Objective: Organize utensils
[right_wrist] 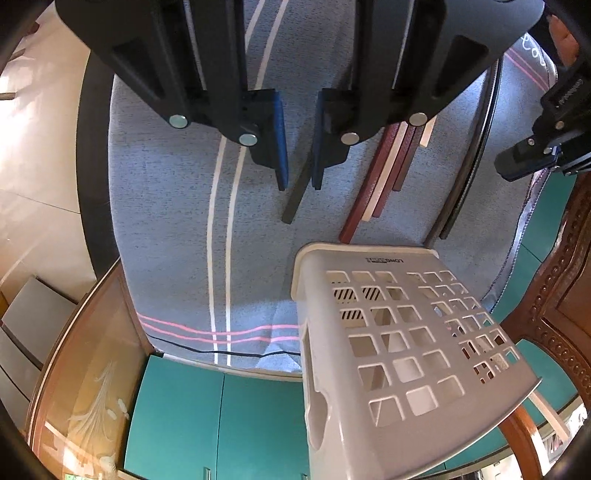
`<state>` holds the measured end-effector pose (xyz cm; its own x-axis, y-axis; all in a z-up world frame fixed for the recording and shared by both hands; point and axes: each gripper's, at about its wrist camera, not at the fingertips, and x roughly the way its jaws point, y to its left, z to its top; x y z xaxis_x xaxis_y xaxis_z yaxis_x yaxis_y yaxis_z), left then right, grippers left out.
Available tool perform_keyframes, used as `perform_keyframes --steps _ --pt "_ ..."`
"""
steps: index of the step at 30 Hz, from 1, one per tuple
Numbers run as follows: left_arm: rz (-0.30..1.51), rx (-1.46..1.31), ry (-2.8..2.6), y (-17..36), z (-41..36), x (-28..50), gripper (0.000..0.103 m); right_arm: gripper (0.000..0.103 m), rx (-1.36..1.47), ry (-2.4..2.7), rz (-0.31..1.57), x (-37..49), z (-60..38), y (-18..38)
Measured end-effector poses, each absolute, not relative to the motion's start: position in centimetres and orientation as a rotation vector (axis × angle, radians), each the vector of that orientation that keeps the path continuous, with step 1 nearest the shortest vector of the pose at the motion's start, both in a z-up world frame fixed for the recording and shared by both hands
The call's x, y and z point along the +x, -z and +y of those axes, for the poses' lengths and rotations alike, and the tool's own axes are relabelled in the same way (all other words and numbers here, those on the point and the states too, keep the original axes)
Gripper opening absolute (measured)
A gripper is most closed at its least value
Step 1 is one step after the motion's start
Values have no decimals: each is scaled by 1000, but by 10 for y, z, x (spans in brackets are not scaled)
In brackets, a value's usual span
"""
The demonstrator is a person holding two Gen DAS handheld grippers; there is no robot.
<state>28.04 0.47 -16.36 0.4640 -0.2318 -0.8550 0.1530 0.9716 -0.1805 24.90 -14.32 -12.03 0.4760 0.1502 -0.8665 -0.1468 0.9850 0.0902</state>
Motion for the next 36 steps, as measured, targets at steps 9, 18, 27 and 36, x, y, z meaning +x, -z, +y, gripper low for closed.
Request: perform_keyframes --steps 9,18,27,36 --pt "1118 -26 200 182 -10 294 7 14 -10 -171 1069 253 -144 126" --pt "1119 0 216 185 -23 297 9 14 -13 -166 1071 252 -144 126" --pt "1138 19 247 190 -36 293 14 14 -17 -161 1072 253 -144 127" --pt "1120 7 195 192 -44 287 13 14 -30 -157 1067 252 -143 128"
